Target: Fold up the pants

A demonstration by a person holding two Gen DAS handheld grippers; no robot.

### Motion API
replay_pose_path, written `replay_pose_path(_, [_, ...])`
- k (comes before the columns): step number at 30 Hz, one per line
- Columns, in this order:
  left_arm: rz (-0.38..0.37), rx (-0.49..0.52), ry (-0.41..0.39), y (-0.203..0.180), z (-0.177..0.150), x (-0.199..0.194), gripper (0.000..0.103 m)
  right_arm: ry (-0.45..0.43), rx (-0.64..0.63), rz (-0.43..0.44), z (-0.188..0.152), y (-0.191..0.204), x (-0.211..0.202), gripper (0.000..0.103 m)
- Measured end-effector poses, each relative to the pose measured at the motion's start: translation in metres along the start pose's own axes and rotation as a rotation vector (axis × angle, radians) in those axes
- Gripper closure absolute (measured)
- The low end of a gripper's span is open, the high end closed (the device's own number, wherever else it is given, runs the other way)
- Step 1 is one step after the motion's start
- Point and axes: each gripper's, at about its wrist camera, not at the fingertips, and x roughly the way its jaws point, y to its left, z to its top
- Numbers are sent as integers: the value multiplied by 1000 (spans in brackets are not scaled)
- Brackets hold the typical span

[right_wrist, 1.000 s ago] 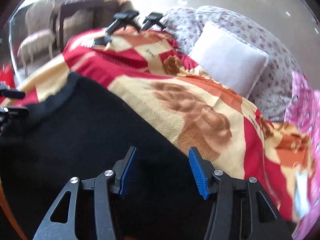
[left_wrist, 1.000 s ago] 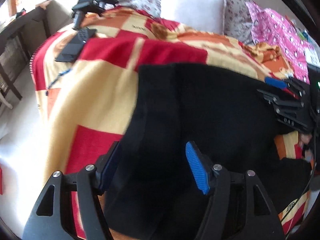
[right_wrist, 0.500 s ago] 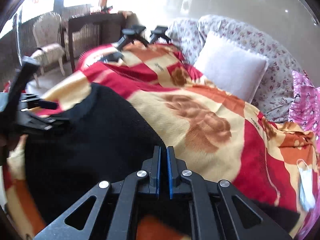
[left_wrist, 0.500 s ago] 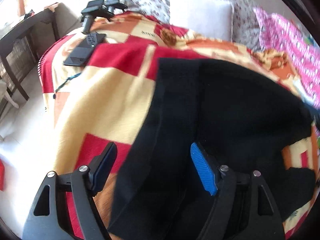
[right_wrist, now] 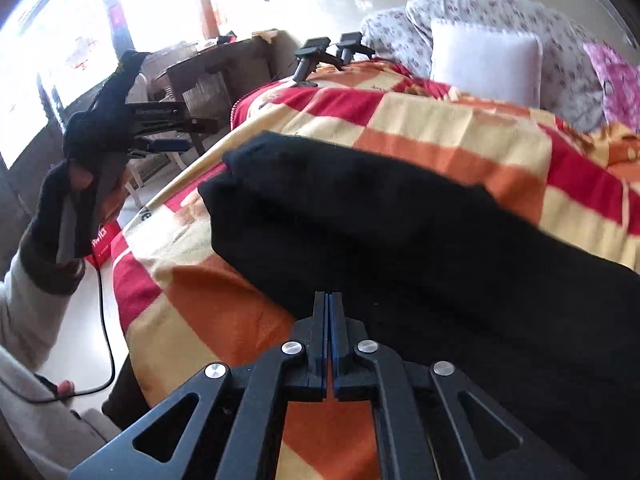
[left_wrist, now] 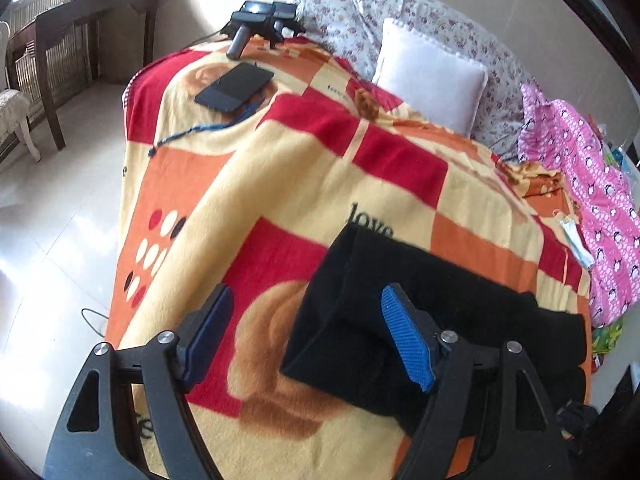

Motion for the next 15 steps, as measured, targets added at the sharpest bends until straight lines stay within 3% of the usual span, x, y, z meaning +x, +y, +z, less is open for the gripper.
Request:
replay_pose_path(2, [0,-6,4,2,-2,3,27,-60,-44,6,12,14,-1,84])
replay_pose_path(4, [1,-12,15,2,-2,7,27,-70,-114,-8,23,29,7,56])
replay_pose_path(5, [1,-16,25,1,-2,12,27,-64,-171,-34,29,39,17,54])
replay_pose_path(10, [3,20,50,-12,1,34,27,11,-364,-225,43,58,73,57])
replay_pose_path(11, [-2,30,54,-17,2,39,27,25,-363,-230,45,55,82,61])
replay_pose_path(12, [-13,42,52,-22,2,42,28,42,-338,-206,47,49,90,77])
replay_pose_path(13, [-27,63,52,-28,3,45,41,53,-302,-180,50,41,95,95])
replay_pose_path(14, [-38,86,60,-35,4,47,53,53,-261,-153,52,34,95,96])
replay_pose_path(15, [-51,105,77,-40,6,48,76,44,-180,-86,57,24,88,97])
